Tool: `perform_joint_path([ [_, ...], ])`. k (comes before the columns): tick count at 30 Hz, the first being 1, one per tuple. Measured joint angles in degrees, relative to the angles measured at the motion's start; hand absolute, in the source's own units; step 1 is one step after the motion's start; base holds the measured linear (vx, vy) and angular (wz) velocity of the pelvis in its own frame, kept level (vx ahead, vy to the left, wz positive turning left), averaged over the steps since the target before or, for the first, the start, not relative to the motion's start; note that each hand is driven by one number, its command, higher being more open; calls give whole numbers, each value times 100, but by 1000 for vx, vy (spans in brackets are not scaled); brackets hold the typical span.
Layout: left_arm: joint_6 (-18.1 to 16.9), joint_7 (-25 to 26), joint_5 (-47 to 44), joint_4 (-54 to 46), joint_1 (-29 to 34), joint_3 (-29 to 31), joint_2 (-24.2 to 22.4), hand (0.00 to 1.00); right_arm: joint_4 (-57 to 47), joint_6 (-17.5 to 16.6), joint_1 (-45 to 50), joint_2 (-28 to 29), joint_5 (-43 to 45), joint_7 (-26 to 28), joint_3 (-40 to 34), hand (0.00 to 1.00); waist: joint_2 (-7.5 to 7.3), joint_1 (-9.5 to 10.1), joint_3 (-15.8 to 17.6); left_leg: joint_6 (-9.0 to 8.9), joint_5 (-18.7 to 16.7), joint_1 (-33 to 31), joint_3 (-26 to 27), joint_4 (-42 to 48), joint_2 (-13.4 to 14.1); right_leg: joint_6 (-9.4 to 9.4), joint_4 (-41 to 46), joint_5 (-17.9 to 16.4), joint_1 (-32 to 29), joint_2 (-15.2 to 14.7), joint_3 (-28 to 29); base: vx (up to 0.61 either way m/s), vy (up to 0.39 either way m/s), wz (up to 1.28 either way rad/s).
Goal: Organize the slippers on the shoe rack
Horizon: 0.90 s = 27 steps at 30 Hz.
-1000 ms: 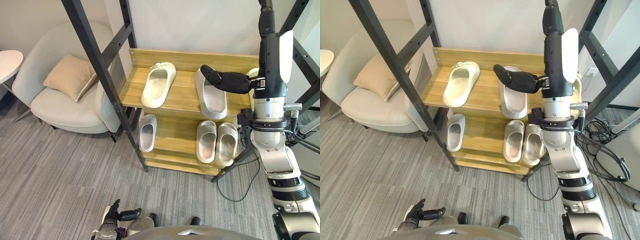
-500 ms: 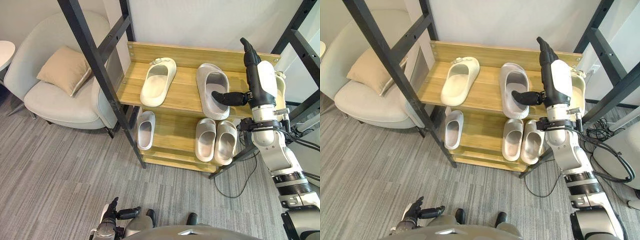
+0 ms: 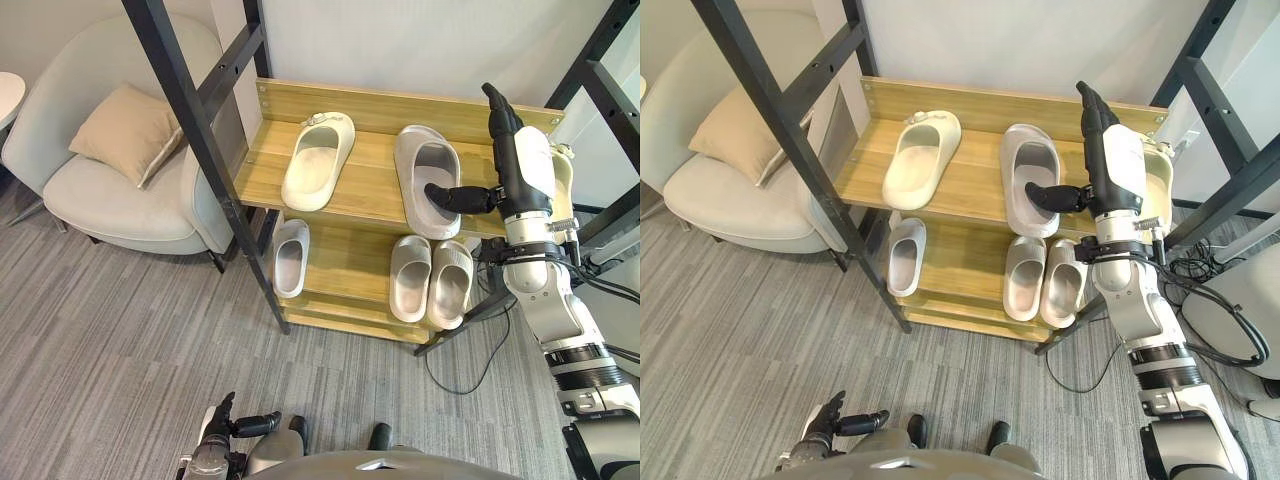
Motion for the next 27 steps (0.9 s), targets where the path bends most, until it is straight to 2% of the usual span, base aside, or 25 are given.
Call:
perform_joint_path([
  [13, -50, -1, -122, -51, 4, -1, 22, 100, 829, -88, -899, 0, 582, 199, 450, 0, -38, 50, 74, 27, 37, -99, -62, -33, -11, -9, 0, 17, -104, 4, -22, 0, 0, 0],
  [18, -51, 0, -127, -63, -20, 2, 32, 100, 836, -179, -963, 2, 741, 227, 455, 0, -72, 97, 98, 27, 37, -98, -90, -36, -12, -11, 0, 15, -93, 4, -49, 0, 0, 2],
  [27, -50, -1, -126, -69, -19, 7, 43, 100, 526, -182, -941, 2, 949, 412, 459, 0, -88, 51, 127, 27, 36, -85, -91, -36, -11, -10, 0, 15, -83, 2, -48, 0, 0, 0],
])
